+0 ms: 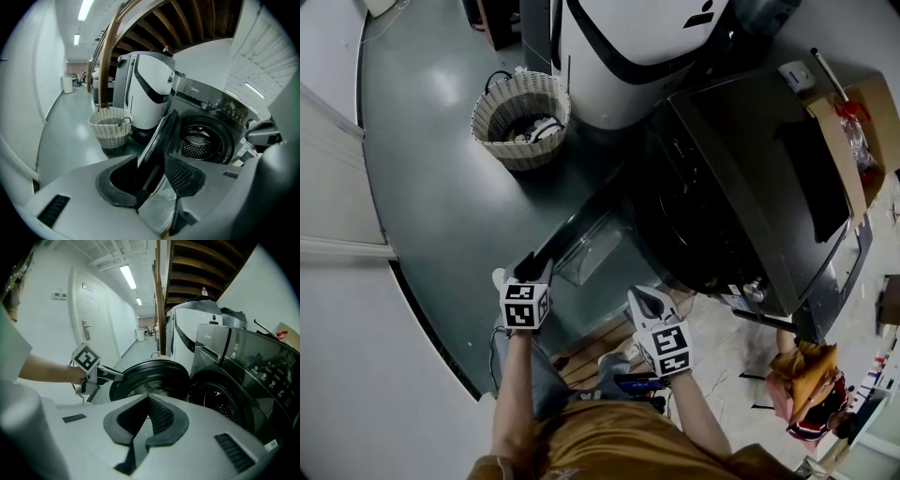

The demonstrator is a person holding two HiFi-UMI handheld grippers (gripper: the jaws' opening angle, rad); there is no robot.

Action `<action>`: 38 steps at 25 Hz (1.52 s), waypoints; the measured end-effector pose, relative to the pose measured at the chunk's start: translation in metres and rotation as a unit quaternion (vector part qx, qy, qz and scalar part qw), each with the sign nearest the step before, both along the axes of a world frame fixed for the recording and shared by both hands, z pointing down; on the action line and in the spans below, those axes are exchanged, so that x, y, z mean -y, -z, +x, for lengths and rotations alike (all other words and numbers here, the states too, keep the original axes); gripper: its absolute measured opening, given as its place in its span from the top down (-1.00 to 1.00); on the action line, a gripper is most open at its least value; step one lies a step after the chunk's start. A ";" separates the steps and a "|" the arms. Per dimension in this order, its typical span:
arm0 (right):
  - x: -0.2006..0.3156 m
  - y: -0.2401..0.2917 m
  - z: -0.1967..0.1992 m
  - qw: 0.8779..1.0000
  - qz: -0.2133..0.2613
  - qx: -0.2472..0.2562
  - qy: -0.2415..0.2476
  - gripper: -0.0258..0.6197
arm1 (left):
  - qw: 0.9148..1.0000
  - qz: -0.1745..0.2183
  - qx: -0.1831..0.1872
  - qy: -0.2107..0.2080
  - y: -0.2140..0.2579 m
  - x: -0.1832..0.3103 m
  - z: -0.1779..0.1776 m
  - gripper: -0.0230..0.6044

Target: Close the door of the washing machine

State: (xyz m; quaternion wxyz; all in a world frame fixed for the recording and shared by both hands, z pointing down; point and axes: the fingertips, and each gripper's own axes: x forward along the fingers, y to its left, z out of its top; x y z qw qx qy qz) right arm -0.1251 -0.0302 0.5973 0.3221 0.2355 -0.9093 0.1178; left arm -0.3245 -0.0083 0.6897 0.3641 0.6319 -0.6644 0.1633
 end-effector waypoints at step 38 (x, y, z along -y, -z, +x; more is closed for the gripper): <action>-0.009 0.029 0.069 0.998 0.011 0.032 -0.052 0.88 | 0.999 -0.045 0.010 -0.019 -0.003 -0.016 0.053 0.40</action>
